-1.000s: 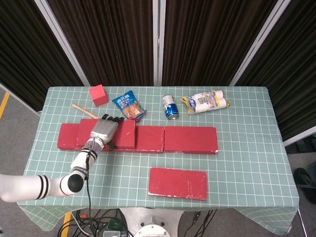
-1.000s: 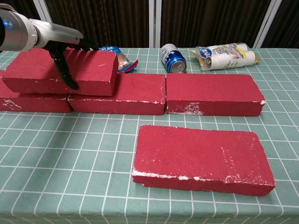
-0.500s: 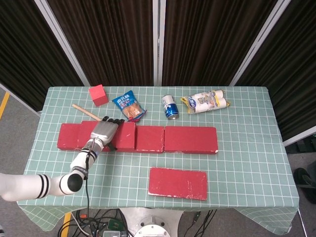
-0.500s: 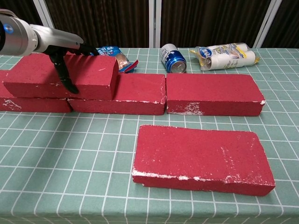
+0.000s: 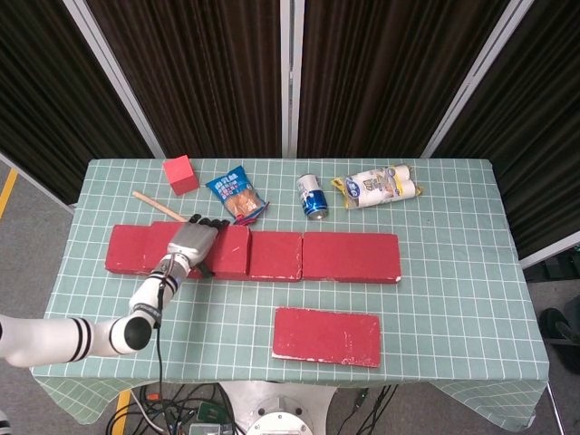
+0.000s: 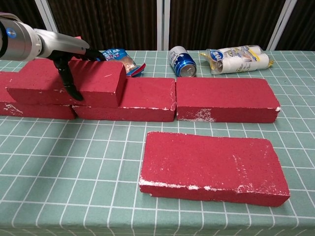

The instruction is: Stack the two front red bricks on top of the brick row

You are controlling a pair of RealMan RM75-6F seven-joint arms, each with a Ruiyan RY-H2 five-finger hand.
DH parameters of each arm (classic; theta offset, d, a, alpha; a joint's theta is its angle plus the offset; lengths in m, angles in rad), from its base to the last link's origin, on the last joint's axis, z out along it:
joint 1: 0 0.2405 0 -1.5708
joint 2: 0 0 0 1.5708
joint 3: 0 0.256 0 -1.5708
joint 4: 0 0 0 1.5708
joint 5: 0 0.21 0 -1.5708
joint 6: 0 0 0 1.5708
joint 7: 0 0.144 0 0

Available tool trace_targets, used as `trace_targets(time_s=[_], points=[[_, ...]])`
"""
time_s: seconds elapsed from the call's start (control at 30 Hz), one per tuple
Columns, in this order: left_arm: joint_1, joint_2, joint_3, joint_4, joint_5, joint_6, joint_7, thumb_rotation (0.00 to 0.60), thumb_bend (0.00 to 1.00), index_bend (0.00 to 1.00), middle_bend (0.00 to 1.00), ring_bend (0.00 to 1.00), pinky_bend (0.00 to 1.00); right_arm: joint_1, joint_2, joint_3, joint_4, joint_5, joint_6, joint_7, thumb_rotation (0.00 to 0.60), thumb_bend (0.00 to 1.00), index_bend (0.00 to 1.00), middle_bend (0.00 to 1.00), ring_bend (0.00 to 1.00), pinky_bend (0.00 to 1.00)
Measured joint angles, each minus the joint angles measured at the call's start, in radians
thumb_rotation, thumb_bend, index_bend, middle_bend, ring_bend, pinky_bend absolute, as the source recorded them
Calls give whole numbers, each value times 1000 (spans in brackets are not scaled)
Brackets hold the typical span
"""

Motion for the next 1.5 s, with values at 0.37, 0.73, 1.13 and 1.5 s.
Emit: trace_targets(time_s=[0.37,0.73,1.13,1.5], points=[[-12,-6,17,14,-4,-5,-16,600,163,112,172,79,0,0,-2,-1,2,0,-2,-1,600,0,0,0,0,0],[-15,-2,28,18,-3,-21,-41,600,163,100,79,10,0,1,-2,-1,-3,-1,-2,-8,600,0,0,0,0,0],[-22,-1,39,32,-14,-44,-67,600,129,37,0,0,0,1,-2,0,-1,9,-11,-6,600,0,0,0,0,0],[-19,15,34,8,14,-23,-90,600,107,26,0,0,0,-1,-1,0,0,8,-6,-9,600,0,0,0,0,0]])
